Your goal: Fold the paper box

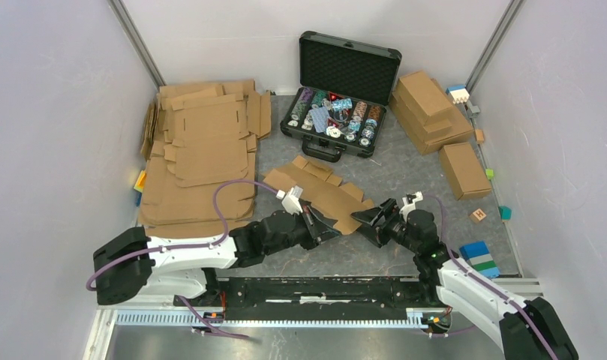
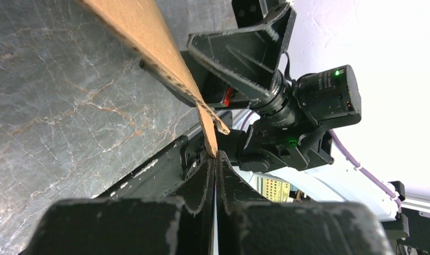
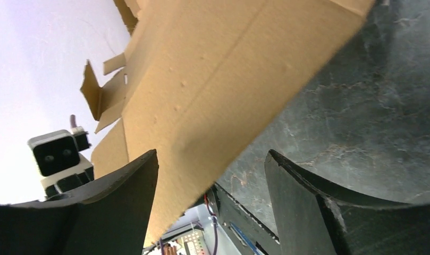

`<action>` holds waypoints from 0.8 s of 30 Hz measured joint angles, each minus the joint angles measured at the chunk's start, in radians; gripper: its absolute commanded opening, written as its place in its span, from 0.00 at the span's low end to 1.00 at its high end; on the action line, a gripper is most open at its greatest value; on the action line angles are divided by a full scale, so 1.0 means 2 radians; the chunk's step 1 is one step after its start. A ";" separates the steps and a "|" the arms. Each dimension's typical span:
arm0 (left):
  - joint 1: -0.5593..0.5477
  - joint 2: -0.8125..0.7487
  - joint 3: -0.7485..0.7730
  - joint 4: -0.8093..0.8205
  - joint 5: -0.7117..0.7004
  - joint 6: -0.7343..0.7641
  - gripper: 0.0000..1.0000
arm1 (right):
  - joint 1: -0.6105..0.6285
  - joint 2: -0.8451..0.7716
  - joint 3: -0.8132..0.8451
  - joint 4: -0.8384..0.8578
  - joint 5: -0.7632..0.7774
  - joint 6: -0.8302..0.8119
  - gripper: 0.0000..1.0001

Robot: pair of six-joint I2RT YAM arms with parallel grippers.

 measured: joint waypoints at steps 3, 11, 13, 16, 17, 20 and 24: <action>-0.010 0.001 0.000 0.000 0.000 0.000 0.11 | 0.000 -0.011 0.000 0.004 0.002 0.004 0.46; -0.034 -0.016 0.002 -0.052 -0.016 0.005 0.65 | 0.000 -0.055 0.003 -0.044 0.026 -0.008 0.20; -0.036 -0.048 0.009 -0.095 -0.024 0.014 0.74 | 0.000 -0.071 0.006 -0.071 0.044 -0.023 0.20; -0.030 -0.097 0.039 -0.169 -0.033 0.035 0.75 | 0.000 -0.086 0.014 -0.117 0.073 -0.058 0.18; -0.022 -0.111 0.047 -0.185 -0.030 0.042 0.75 | 0.000 -0.088 0.018 -0.131 0.083 -0.072 0.15; 0.032 -0.153 0.052 -0.225 -0.008 0.065 0.75 | 0.000 -0.084 0.031 -0.168 0.102 -0.117 0.07; 0.120 -0.207 0.052 -0.306 -0.010 0.110 0.77 | 0.000 -0.062 0.056 -0.212 0.113 -0.179 0.00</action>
